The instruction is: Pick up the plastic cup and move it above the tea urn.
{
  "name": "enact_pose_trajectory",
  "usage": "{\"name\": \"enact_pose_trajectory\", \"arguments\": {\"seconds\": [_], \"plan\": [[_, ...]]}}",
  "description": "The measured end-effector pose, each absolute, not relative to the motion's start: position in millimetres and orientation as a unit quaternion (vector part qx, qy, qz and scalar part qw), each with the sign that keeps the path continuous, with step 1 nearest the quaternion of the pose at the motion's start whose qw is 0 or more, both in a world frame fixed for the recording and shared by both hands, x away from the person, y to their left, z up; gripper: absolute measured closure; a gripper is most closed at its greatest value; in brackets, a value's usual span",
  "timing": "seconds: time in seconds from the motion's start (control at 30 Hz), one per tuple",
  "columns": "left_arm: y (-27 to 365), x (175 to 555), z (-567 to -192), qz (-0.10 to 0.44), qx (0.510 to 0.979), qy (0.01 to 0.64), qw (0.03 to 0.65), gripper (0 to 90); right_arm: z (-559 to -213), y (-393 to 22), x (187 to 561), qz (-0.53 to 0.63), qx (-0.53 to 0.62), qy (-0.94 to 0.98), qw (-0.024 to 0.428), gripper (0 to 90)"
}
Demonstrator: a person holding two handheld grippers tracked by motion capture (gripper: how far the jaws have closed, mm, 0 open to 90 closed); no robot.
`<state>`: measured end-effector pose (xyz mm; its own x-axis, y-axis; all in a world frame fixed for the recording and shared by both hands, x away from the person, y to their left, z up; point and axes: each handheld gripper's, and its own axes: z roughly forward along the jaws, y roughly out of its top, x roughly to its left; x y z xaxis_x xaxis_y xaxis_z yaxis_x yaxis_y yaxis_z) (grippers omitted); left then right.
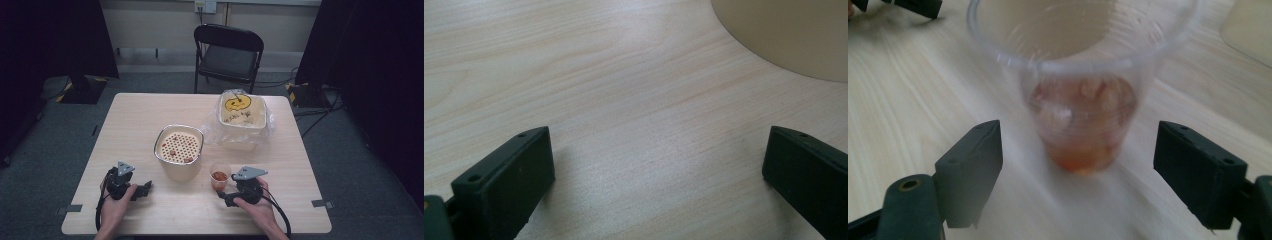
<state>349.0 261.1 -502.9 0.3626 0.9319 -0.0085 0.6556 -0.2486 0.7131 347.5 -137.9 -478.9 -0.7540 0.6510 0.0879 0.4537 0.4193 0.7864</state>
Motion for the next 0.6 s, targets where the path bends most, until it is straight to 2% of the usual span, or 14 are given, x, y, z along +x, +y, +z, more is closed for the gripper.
{"name": "enact_pose_trajectory", "arguments": {"seconds": [0.07,0.33,0.6], "plan": [[261,349,-503,0.215,0.760,0.522,0.321,0.0,-479,-133,353,0.424,0.334,0.834,0.117,17.3],[261,349,-503,0.215,0.760,0.522,0.321,0.0,-484,-124,365,0.424,0.324,0.839,0.108,21.1],[261,349,-503,0.215,0.760,0.522,0.321,0.0,-489,-117,374,0.429,0.320,0.838,0.107,31.3]]}}
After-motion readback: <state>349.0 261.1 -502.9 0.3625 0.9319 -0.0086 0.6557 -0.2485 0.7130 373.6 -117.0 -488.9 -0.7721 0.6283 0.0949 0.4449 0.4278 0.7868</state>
